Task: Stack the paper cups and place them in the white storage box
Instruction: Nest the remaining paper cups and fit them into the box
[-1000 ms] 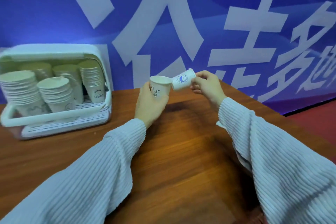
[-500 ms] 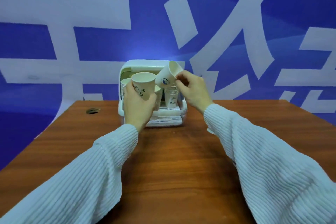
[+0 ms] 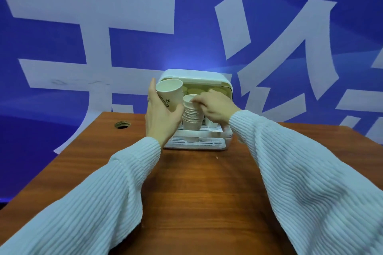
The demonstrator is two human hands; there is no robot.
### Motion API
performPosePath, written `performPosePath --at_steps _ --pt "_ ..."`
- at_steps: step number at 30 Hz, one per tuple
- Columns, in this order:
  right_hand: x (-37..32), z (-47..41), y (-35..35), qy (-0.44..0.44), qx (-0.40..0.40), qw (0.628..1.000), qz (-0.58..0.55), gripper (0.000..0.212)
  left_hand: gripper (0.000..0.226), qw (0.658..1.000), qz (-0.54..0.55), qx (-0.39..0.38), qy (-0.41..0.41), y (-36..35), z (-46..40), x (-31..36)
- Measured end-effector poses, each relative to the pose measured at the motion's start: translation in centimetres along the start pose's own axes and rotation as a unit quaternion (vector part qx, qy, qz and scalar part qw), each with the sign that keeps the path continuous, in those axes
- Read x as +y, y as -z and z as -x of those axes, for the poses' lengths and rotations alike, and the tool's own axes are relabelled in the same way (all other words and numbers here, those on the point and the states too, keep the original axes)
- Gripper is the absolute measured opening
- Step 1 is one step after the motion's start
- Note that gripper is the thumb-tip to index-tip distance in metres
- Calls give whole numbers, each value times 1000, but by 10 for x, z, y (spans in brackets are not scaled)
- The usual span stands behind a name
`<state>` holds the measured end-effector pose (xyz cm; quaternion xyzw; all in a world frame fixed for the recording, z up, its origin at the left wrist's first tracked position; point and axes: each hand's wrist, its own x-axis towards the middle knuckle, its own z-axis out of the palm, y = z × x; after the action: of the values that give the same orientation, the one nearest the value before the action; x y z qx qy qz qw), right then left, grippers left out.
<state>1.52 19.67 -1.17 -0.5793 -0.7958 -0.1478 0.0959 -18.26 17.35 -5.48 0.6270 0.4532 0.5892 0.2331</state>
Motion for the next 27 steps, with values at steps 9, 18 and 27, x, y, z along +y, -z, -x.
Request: performPosePath --at_steps 9,18,27 --pt "-7 6 -32 -21 -33 999 10 55 81 999 -45 -16 -23 -6 -27 8" --pt "-8 14 -34 -103 85 975 -180 27 83 992 -77 -70 -74 -25 -52 18" --pt "-7 20 -42 -117 139 955 -233 21 84 963 -234 -78 -107 -34 -57 16"
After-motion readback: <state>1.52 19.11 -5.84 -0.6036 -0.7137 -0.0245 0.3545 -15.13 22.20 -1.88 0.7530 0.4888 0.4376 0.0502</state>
